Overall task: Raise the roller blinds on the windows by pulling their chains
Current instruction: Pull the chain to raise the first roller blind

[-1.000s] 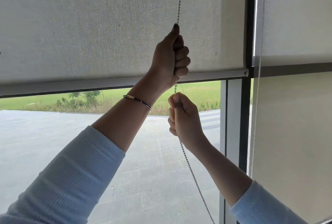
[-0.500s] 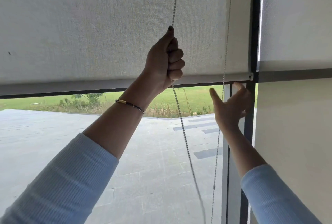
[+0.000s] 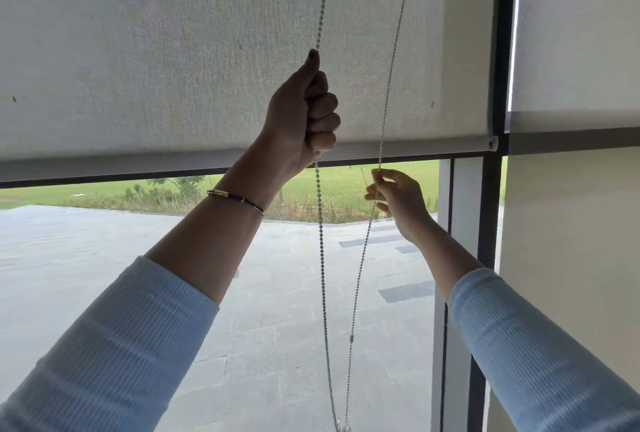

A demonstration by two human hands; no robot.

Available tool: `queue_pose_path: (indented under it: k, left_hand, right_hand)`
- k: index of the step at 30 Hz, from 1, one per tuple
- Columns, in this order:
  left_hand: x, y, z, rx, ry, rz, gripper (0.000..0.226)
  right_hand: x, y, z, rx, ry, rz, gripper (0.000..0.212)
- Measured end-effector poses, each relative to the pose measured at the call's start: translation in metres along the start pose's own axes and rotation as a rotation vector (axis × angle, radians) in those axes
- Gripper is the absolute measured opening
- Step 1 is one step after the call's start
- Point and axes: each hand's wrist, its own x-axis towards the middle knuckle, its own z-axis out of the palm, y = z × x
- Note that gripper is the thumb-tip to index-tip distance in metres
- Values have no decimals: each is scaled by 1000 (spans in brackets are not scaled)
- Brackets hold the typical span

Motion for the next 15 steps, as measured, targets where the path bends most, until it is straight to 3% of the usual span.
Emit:
queue_pose_path:
  k: [1, 4, 15]
  left_hand:
    - [0, 0, -2, -3, 11, 1, 61]
    - [0, 1, -10, 3, 42, 18, 61]
    - [15, 2, -12, 8, 117, 53, 58]
  right_hand:
    - [-1, 0, 3, 80, 61, -42, 12]
    - [-8, 10, 6, 35, 114, -136, 29]
    - [-19, 39, 3, -91, 175, -291, 31]
